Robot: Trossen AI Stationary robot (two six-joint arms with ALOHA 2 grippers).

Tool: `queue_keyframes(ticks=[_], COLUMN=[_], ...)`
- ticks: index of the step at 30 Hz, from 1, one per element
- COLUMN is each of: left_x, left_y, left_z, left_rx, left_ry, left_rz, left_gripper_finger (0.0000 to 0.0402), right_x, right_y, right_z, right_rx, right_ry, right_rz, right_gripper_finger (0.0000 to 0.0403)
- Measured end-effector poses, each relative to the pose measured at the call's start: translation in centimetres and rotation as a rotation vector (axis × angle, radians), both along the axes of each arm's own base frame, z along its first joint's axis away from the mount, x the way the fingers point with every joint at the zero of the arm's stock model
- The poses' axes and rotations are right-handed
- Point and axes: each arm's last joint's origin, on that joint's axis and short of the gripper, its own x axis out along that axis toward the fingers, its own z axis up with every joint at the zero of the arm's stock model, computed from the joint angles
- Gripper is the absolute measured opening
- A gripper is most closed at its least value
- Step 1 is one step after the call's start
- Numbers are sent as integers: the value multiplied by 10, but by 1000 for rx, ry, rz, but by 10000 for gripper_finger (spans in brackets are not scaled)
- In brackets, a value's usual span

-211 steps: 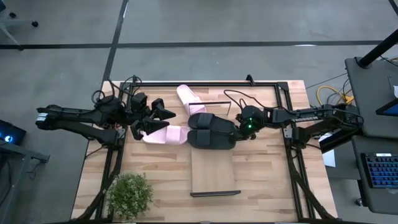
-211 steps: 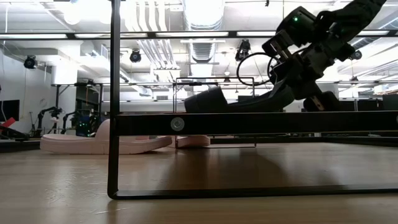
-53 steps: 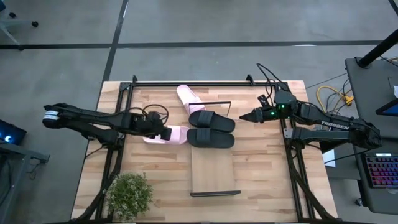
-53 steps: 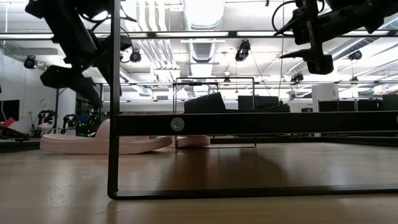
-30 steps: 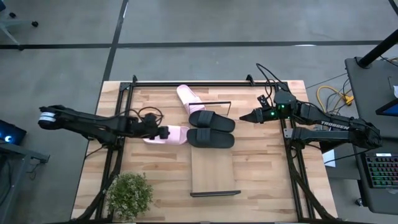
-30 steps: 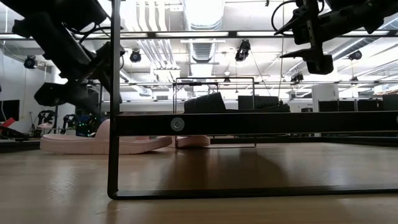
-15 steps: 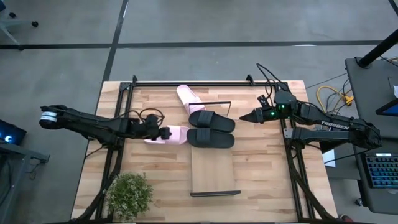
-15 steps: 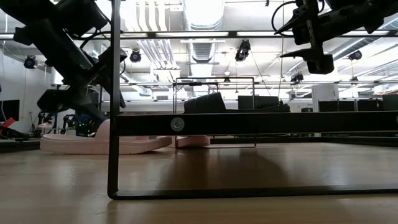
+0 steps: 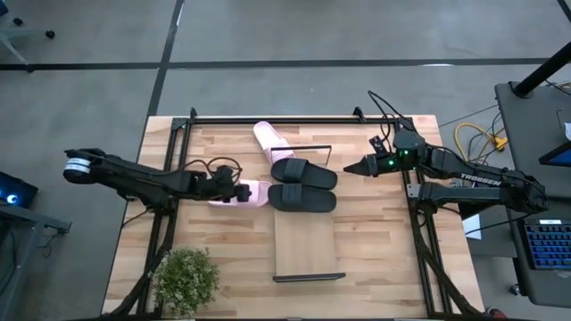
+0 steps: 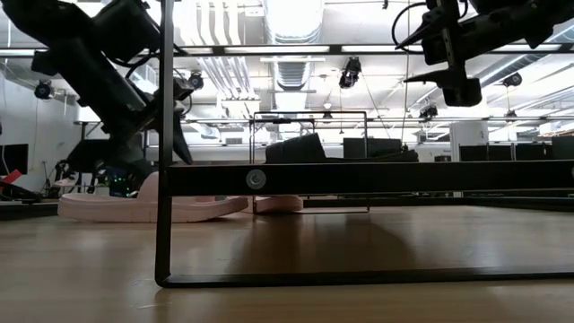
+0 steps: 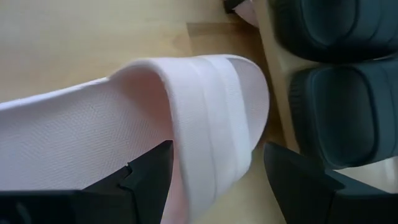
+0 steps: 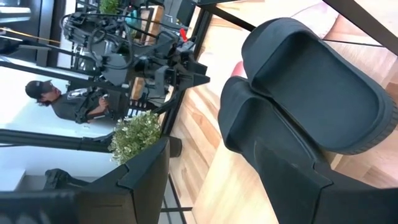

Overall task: Pick and place slides into the shelf
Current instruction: Put the bottom pink slide on the shelf

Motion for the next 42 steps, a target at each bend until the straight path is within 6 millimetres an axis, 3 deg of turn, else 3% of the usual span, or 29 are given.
queue_keyframes(ticks=[10,27,37,42], left_x=[8,4,1,-12], left_y=[-1,-1,-1,0], left_z=[-7,1,3,5], left_rx=[-13,42,41,35], left_ry=[3,-17,-12,52], left_rz=[-24,-79,-78,-72], left_gripper_finger=[219,8,2,1], right_x=[1,1,1,1], right_y=[0,0,0,0], right_z=[2,2,2,2], right_rx=[9,16,16,14], right_ry=[-22,-22,-22,-22], right_rz=[-3,-5,-5,-4], right_gripper_finger=[226,226,226,226])
